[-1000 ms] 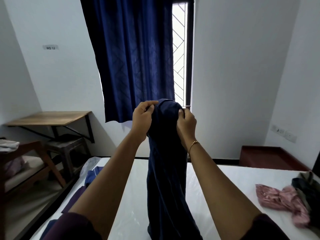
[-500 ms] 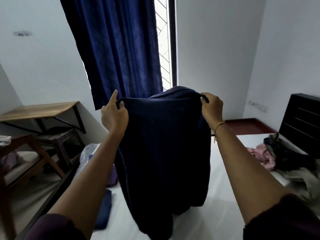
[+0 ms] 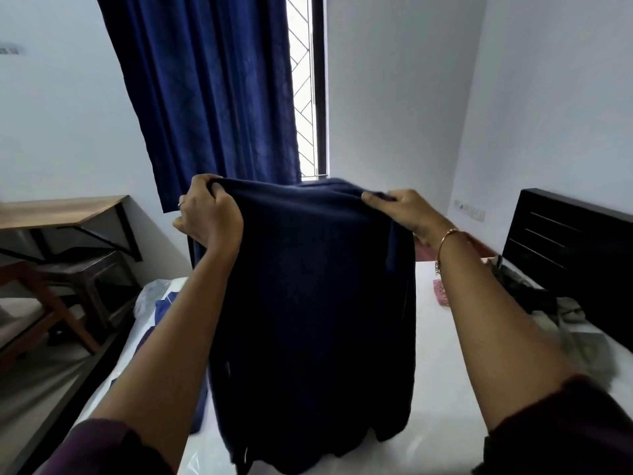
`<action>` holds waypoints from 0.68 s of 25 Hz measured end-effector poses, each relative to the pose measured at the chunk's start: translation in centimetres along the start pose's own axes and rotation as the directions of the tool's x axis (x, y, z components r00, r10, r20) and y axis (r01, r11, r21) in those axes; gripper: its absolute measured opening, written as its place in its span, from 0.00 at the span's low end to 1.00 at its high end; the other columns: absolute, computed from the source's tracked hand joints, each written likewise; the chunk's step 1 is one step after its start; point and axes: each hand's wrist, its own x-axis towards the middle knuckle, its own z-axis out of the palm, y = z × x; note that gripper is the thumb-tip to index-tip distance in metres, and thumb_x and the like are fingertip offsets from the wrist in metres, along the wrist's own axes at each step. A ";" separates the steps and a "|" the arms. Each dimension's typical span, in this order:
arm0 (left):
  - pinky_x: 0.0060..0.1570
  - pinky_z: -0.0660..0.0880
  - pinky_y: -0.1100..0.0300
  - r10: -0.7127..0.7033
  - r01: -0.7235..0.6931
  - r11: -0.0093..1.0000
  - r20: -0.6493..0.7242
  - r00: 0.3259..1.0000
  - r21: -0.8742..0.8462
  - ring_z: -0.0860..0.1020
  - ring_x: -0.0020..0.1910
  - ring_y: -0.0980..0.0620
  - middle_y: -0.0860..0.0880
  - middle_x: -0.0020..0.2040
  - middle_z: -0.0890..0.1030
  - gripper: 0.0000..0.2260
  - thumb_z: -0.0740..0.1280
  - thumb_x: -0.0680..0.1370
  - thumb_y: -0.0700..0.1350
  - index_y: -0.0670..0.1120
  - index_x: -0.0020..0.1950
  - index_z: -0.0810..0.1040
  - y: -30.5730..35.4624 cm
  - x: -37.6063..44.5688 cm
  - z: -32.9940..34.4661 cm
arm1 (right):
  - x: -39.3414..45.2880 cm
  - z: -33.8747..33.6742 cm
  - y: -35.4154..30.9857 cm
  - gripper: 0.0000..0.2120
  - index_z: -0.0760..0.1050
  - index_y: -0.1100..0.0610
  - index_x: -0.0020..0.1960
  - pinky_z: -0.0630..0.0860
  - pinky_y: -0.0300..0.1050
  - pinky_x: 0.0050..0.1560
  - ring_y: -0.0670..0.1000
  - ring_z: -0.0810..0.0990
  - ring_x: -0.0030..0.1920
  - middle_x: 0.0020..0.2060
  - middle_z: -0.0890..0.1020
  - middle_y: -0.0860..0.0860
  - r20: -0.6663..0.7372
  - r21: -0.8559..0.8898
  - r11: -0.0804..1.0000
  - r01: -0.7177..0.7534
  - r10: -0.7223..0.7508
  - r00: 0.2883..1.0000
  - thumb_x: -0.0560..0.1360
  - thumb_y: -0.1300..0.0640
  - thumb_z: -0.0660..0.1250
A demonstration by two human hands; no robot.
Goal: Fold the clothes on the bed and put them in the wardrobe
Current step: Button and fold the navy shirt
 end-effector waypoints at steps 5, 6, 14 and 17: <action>0.68 0.58 0.48 -0.112 0.113 0.993 0.050 0.993 -0.033 0.76 0.61 0.49 0.51 0.56 0.84 0.17 0.55 0.79 0.41 0.53 0.56 0.82 -1.0 -1.1 -0.3 | 2.0 3.7 8.7 0.18 0.85 0.50 0.43 0.75 0.48 0.48 0.54 0.82 0.45 0.41 0.85 0.53 0.117 -0.229 0.973 0.014 0.013 0.993 0.87 0.46 0.87; 0.68 0.58 0.48 -0.119 0.120 0.993 0.060 0.991 -0.019 0.75 0.62 0.49 0.51 0.57 0.84 0.17 0.56 0.78 0.41 0.53 0.55 0.83 -1.5 -1.3 -0.3 | 2.3 4.0 9.8 0.16 0.87 0.50 0.44 0.75 0.49 0.49 0.55 0.83 0.47 0.41 0.86 0.54 0.162 -0.295 0.955 0.033 0.016 0.987 0.88 0.50 0.86; 0.68 0.58 0.49 -0.177 0.179 0.983 0.041 0.983 -0.045 0.77 0.57 0.46 0.49 0.52 0.85 0.17 0.57 0.76 0.43 0.53 0.47 0.86 -2.5 -0.7 -0.5 | 3.7 5.3 10.8 0.11 0.90 0.63 0.68 0.89 0.60 0.64 0.66 0.90 0.60 0.60 0.94 0.64 -0.176 -0.173 0.985 0.011 -0.041 0.984 0.94 0.58 0.72; 0.62 0.60 0.50 -0.210 0.208 0.977 0.060 0.976 0.036 0.76 0.53 0.43 0.45 0.52 0.85 0.15 0.58 0.74 0.44 0.52 0.45 0.86 -3.3 0.1 -0.9 | 3.0 4.8 10.5 0.23 0.93 0.59 0.54 0.81 0.52 0.51 0.59 0.89 0.54 0.50 0.93 0.56 0.087 0.169 0.969 -0.181 0.168 0.982 0.95 0.43 0.71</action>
